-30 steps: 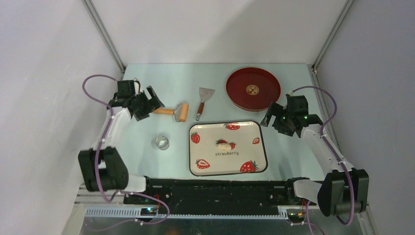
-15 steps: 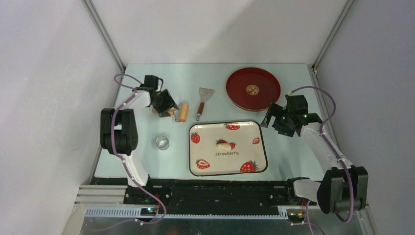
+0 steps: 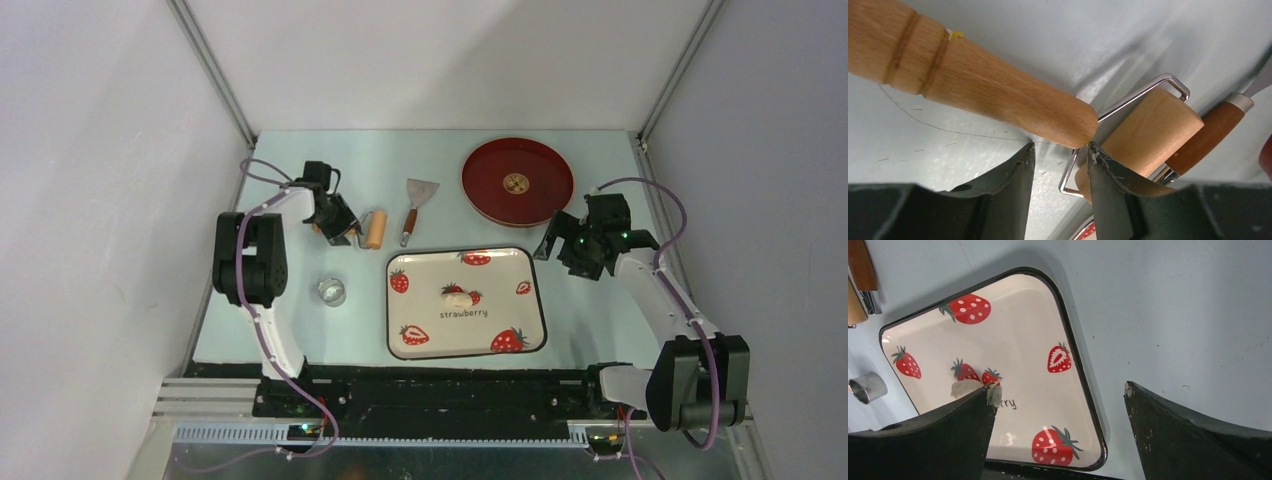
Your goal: Roll out the dumpling wrappers from the dough
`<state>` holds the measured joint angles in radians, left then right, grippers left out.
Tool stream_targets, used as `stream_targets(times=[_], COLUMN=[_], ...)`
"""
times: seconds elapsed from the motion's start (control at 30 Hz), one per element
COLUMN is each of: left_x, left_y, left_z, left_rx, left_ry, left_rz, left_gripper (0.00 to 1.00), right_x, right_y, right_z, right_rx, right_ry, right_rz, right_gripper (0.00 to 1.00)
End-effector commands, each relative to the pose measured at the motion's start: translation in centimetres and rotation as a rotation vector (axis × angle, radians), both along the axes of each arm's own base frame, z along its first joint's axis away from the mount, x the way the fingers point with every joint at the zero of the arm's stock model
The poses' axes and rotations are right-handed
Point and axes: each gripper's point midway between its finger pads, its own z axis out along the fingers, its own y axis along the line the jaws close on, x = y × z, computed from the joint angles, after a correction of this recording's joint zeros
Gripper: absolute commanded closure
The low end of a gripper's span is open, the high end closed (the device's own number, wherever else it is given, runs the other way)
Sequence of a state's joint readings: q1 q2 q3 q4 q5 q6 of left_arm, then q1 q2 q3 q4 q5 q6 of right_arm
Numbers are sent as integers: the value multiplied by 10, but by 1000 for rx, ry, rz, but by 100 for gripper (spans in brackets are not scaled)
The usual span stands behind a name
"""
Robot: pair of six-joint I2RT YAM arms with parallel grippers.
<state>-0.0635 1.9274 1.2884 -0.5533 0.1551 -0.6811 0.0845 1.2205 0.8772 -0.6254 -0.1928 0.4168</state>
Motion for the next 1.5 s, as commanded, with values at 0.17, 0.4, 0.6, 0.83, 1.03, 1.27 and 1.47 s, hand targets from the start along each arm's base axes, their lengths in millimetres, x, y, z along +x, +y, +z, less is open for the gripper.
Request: stream_targets(times=[0.17,0.4,0.6,0.83,1.03,1.27,1.47], left_x=[2,5,-2,-15,-38,-82,-114], left_y=[2,12,27,7,-26,-76,-87], left_z=[-17,7,54,82,88,104,110], left_rx=[67,145,274,300,345,227,229], left_ry=[12,-66,-181,-290,-371,-523,-621], left_rz=[-6,-84,-187,-486,-853,-1154,-1321], left_gripper=[78,100,100,100,100,100,100], right_x=[9,8,7,8,13,22,35], right_y=[-2,-1,4,9,24,70,105], right_z=[14,18,21,26,37,74,110], right_rx=[4,27,52,66,122,262,399], right_ry=[-37,-41,-40,-41,-70,-221,-353], right_rz=[7,8,10,27,88,315,463], right_gripper=[0,0,0,0,0,0,0])
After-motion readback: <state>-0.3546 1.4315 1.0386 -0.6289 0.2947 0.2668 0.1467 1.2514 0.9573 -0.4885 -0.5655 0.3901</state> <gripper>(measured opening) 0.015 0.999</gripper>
